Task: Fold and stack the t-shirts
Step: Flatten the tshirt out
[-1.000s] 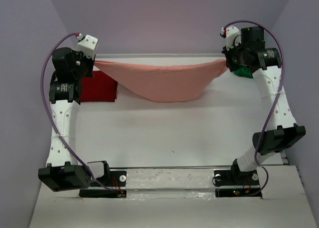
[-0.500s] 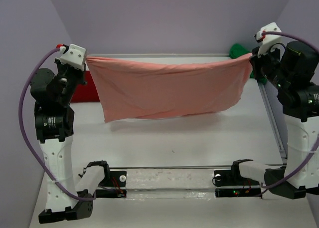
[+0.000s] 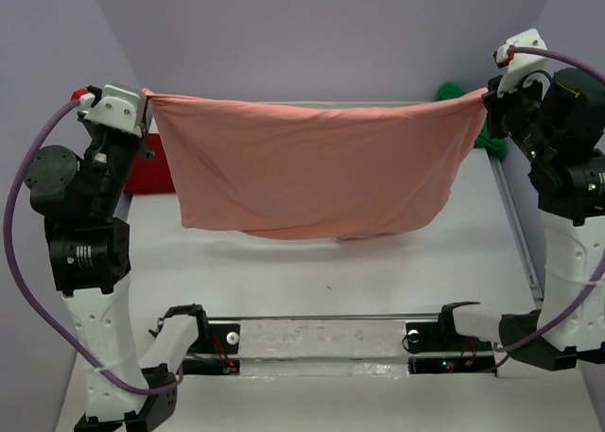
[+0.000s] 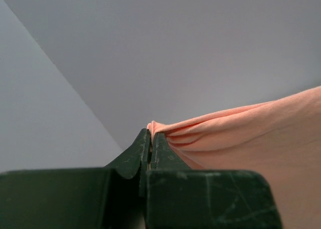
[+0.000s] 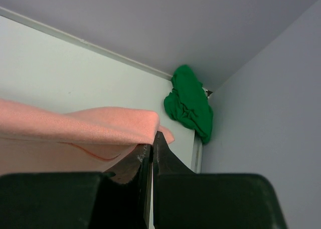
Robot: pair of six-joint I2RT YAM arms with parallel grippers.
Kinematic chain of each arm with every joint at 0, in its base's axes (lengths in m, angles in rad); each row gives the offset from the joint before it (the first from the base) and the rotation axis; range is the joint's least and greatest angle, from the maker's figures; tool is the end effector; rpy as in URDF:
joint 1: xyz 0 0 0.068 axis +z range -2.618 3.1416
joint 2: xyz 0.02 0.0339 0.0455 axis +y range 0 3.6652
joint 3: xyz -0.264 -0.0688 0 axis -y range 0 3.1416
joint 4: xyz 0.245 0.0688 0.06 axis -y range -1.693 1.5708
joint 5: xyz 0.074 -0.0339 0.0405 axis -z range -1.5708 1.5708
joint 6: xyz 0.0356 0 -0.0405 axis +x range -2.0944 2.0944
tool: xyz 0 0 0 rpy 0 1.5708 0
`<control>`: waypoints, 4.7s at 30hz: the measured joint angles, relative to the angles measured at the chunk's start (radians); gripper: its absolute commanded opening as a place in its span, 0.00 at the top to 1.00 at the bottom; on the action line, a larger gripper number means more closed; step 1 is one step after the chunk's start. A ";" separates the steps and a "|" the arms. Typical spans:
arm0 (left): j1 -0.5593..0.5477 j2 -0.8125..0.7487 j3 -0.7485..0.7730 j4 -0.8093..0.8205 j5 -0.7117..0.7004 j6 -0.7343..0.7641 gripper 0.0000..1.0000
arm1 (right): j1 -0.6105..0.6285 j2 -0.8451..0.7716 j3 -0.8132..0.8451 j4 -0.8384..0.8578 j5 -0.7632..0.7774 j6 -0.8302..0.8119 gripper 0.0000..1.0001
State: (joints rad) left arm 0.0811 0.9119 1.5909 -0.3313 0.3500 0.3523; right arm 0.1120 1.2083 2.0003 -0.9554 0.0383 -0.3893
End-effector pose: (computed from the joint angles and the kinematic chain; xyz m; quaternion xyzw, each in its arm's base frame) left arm 0.1130 -0.0031 0.5594 0.2177 0.5409 0.0757 0.8089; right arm 0.1630 0.0170 0.5590 -0.1771 0.7416 -0.1039 0.6387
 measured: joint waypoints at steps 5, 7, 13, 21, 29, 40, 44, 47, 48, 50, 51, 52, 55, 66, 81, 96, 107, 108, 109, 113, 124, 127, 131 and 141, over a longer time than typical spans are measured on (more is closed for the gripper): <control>0.000 0.001 -0.060 0.031 -0.005 -0.018 1.00 | 0.000 0.035 -0.016 0.029 0.008 -0.007 1.00; 0.000 0.011 -0.094 0.036 -0.008 -0.023 1.00 | 0.000 0.035 -0.053 0.063 0.010 -0.010 1.00; 0.000 0.111 -0.163 0.065 -0.008 -0.037 1.00 | 0.000 0.137 -0.097 0.139 0.015 -0.015 1.00; 0.000 0.440 -0.077 0.100 -0.005 -0.064 1.00 | 0.000 0.479 0.075 0.175 0.023 -0.027 1.00; 0.000 0.652 0.241 0.064 0.039 -0.108 1.00 | 0.000 0.663 0.371 0.140 0.032 -0.034 1.00; 0.002 0.075 -0.034 0.060 0.084 -0.061 0.90 | -0.002 0.143 0.081 0.116 -0.036 -0.021 1.00; 0.006 -0.139 -0.160 -0.039 0.188 0.066 0.10 | -0.002 -0.081 -0.077 0.069 -0.113 -0.002 0.24; 0.006 -0.262 -0.273 -0.156 0.262 0.156 0.01 | -0.002 -0.247 -0.224 -0.015 -0.193 0.026 0.00; 0.006 -0.307 -0.312 -0.224 0.285 0.189 0.01 | -0.005 -0.288 -0.263 -0.040 -0.211 0.033 0.00; 0.006 -0.340 -0.335 -0.318 0.319 0.235 0.01 | -0.016 -0.356 -0.343 -0.070 -0.246 0.049 0.00; 0.006 -0.343 -0.335 -0.352 0.333 0.252 0.01 | -0.021 -0.373 -0.362 -0.076 -0.251 0.052 0.00; 0.006 -0.344 -0.333 -0.371 0.342 0.264 0.01 | -0.028 -0.403 -0.407 -0.101 -0.256 0.060 0.00; 0.006 -0.332 -0.303 -0.432 0.368 0.296 0.04 | -0.037 -0.399 -0.431 -0.100 -0.241 0.068 0.00; 0.006 -0.171 -0.398 -0.228 0.392 0.225 0.02 | -0.041 -0.090 -0.448 -0.007 -0.242 0.094 0.37; 0.006 0.905 -0.013 -0.034 0.509 -0.015 0.10 | -0.041 0.742 -0.019 0.033 -0.192 0.098 0.60; 0.006 1.345 0.336 0.031 0.400 -0.258 0.21 | -0.072 1.267 0.463 -0.047 -0.034 0.135 0.59; -0.021 1.415 0.340 -0.006 0.156 -0.283 0.22 | -0.132 1.333 0.507 -0.057 -0.024 0.150 0.61; -0.030 1.425 0.346 -0.009 0.144 -0.283 0.22 | -0.134 1.333 0.507 -0.058 -0.024 0.150 0.61; -0.038 1.433 0.353 -0.011 0.138 -0.284 0.22 | -0.139 1.333 0.507 -0.058 -0.024 0.150 0.61; -0.066 1.480 0.402 -0.027 0.134 -0.283 0.22 | -0.150 1.333 0.507 -0.058 -0.038 0.150 0.62; -0.153 1.507 0.467 -0.047 0.069 -0.267 0.29 | -0.168 1.334 0.507 -0.051 -0.059 0.146 0.62; -0.166 1.515 0.467 -0.055 0.029 -0.254 0.47 | -0.174 1.336 0.507 -0.045 -0.065 0.143 0.63; -0.185 1.517 0.465 -0.062 -0.027 -0.237 0.73 | -0.179 1.348 0.506 -0.032 -0.082 0.142 0.63; -0.216 1.501 0.431 -0.033 -0.130 -0.210 0.98 | -0.183 1.412 0.512 -0.027 -0.166 0.137 0.53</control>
State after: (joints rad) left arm -0.1345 2.4130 2.0220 -0.3645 0.2199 0.1425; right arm -0.0711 2.6205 2.5122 -0.9829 -0.1276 -0.2523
